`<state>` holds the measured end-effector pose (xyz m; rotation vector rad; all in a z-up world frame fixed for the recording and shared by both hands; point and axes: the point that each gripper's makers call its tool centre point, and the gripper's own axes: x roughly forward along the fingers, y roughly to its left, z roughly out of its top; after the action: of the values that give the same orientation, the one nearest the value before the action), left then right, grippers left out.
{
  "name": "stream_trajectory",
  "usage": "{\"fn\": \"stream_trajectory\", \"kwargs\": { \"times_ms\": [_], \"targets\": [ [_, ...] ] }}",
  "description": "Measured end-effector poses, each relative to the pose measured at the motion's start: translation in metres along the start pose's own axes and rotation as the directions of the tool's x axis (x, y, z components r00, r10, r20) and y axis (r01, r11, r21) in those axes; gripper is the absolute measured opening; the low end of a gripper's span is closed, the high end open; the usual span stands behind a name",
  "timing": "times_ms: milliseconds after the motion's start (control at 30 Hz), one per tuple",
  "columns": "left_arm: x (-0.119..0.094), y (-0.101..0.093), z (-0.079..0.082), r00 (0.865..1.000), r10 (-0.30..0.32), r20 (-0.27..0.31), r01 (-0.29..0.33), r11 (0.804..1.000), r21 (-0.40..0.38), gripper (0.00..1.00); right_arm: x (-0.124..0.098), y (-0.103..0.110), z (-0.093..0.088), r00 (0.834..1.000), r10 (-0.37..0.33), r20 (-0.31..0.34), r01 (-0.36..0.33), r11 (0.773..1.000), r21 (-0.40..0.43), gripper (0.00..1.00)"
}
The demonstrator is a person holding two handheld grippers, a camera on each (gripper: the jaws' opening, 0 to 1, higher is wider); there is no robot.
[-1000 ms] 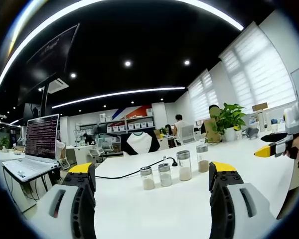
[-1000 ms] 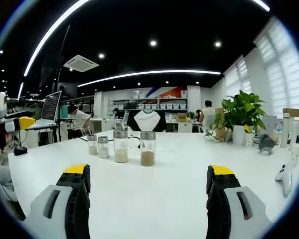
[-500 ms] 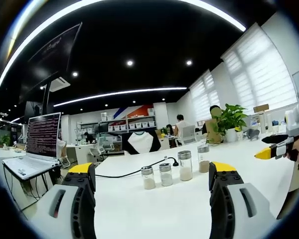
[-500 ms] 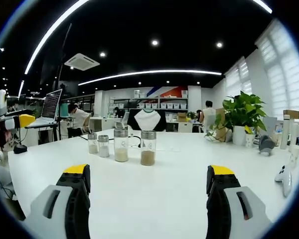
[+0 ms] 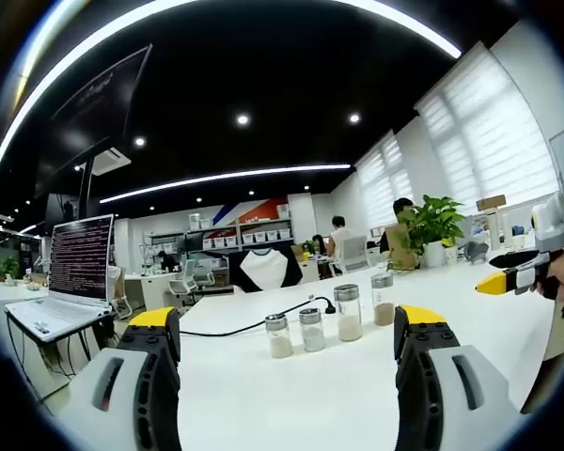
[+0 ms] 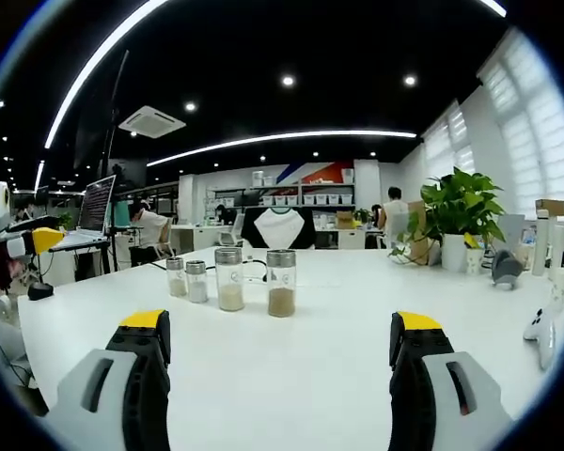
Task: Rotate the seasoning bottle until the label or dispensing opening points toward the visible target arrow and the bottle remains upright within the marked orientation range
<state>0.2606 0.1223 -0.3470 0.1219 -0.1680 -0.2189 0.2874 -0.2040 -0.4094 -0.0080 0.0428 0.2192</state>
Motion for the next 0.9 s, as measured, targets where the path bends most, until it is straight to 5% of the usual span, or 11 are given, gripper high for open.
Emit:
{"fn": "stream_trajectory", "kwargs": {
  "times_ms": [433,900],
  "targets": [
    [-0.002,-0.003,-0.004,1.0,-0.004,-0.014,0.004,1.0,-0.001,1.0,0.023,0.013,0.022,0.999,0.048,0.014,-0.047,0.998,-0.029,0.98],
    [-0.008,0.002,-0.003,1.0,0.011,-0.018,-0.011,1.0,0.001,1.0,0.072,0.037,0.055,0.985,0.171,0.025,-0.169,0.982,-0.082,0.95]
  ]
}}
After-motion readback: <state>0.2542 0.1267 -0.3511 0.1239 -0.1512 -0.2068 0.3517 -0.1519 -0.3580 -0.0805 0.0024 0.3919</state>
